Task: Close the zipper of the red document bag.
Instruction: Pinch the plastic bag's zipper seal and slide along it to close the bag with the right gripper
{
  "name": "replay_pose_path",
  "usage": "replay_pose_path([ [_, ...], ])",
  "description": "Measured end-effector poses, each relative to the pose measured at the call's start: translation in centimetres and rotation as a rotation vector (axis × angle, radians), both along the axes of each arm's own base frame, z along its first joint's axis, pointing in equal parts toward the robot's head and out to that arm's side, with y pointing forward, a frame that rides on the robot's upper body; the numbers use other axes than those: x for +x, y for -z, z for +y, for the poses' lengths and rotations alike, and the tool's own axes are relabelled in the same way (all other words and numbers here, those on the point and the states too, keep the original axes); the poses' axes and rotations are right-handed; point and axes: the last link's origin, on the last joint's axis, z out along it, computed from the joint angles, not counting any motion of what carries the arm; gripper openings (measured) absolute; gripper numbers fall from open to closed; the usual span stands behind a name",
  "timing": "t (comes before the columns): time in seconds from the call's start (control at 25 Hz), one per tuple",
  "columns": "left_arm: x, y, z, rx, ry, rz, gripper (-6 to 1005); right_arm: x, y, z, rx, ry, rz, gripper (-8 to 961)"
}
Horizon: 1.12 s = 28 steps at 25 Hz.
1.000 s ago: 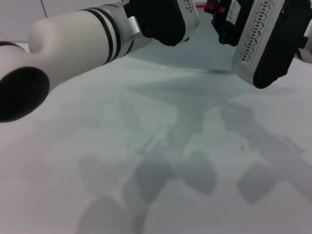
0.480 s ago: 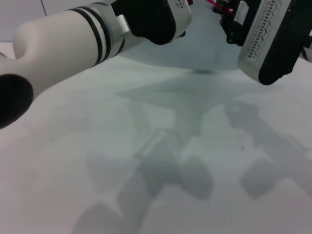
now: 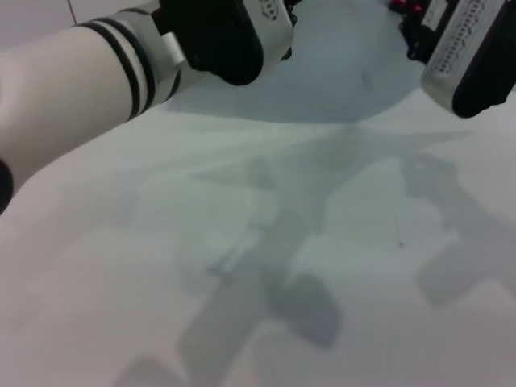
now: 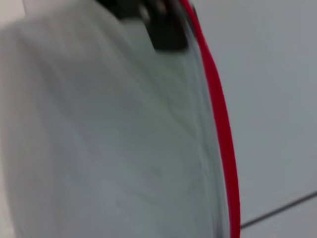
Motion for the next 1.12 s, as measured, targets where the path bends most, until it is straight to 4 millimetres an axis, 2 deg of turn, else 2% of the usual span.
replay_pose_path([
  [0.64, -1.5, -0.8, -1.4, 0.022, -0.021, 0.011, 59, 2.2, -3.4, 1.6, 0.116, 0.068, 0.022, 68],
  [1.12, -1.8, -0.9, -1.4, 0.028, -0.032, 0.009, 59, 3.1, -4.0, 1.9, 0.147, 0.084, 0.009, 68],
])
